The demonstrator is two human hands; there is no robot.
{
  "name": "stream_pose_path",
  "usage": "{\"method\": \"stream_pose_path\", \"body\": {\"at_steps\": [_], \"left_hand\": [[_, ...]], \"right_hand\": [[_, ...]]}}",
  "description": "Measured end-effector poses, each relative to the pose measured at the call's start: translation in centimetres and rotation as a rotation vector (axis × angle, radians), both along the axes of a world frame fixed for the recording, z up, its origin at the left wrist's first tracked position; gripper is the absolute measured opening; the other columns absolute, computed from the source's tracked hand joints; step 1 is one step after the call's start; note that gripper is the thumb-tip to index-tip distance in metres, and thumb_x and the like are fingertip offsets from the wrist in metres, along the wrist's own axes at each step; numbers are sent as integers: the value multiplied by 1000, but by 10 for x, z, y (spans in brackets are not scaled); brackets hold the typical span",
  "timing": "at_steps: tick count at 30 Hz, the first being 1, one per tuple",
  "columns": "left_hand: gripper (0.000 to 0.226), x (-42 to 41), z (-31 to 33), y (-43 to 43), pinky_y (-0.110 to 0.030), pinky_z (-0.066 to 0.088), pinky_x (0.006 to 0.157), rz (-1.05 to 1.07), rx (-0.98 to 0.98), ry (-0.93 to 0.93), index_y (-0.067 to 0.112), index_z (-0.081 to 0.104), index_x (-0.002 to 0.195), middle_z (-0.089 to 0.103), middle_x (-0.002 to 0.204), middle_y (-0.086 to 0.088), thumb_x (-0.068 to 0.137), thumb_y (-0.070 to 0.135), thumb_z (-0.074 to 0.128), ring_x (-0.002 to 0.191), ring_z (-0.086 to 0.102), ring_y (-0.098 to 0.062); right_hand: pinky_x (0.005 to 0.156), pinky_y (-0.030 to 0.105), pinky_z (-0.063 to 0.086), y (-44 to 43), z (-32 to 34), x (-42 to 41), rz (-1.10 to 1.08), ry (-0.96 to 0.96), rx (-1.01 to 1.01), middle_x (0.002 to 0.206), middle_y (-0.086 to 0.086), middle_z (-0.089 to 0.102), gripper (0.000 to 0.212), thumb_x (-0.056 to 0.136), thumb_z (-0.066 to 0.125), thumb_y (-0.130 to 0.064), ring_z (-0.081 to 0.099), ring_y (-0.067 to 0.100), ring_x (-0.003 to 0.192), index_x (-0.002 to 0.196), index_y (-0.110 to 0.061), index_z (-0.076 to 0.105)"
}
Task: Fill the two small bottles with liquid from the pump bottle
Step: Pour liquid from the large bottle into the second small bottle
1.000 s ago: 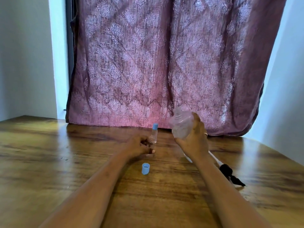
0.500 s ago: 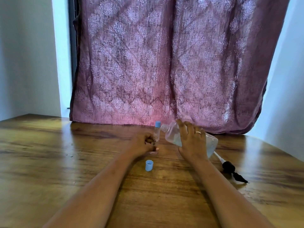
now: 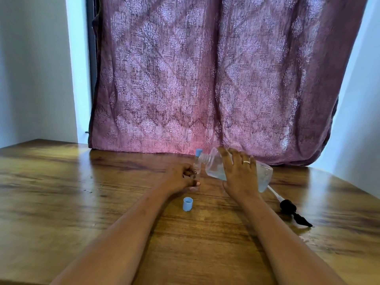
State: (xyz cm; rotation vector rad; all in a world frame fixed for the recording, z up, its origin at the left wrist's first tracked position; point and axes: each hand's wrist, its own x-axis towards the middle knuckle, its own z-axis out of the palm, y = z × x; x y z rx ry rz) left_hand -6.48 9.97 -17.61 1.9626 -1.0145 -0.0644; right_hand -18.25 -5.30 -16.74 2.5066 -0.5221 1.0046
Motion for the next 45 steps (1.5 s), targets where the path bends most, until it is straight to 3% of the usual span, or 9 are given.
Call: {"method": "stream_pose_path", "body": {"at_steps": [8, 14, 21, 30, 38, 45], "left_hand": [[31, 2, -7, -2, -35, 50, 84, 40, -53, 34, 12, 65, 98, 67, 97, -6, 71, 20, 78, 90, 61, -17], [31, 3, -7, -2, -28, 46, 76, 37, -49, 10, 15, 64, 100, 66, 96, -2, 73, 21, 77, 86, 58, -14], [39, 3, -6, -2, -30, 48, 83, 60, -19, -2, 16, 61, 110, 64, 104, -1, 75, 22, 76, 92, 58, -14], [39, 1, -5, -2, -36, 49, 92, 62, 8, 13, 16, 60, 113, 64, 107, -1, 77, 23, 74, 99, 59, -16], [48, -1, -4, 0, -27, 46, 88, 82, -19, -7, 12, 58, 121, 62, 108, 3, 77, 22, 75, 97, 56, -11], [48, 2, -4, -2, -27, 45, 86, 78, 10, -2, 14, 58, 120, 62, 107, 2, 77, 24, 75, 97, 57, -13]], "right_hand": [[95, 57, 43, -4, 0, -2, -3, -24, -16, 127, 15, 54, 110, 49, 86, -22, 54, 40, 110, 140, -22, 24], [98, 58, 37, -1, -1, -1, -13, 18, -12, 131, 15, 50, 110, 55, 84, -24, 51, 42, 114, 141, -22, 16], [101, 59, 35, 1, -1, -1, -4, 51, -10, 134, 15, 48, 108, 58, 83, -22, 48, 42, 118, 140, -24, 12], [99, 59, 37, 1, -1, -1, -1, 35, -18, 131, 16, 51, 103, 57, 80, -13, 51, 42, 115, 140, -24, 19], [103, 59, 33, 2, 2, -3, 24, 70, 14, 135, 15, 46, 108, 56, 84, -30, 46, 42, 120, 139, -27, 15], [104, 60, 32, 6, 5, -6, 41, 71, 25, 136, 17, 45, 104, 57, 81, -21, 45, 43, 120, 141, -26, 19]]}}
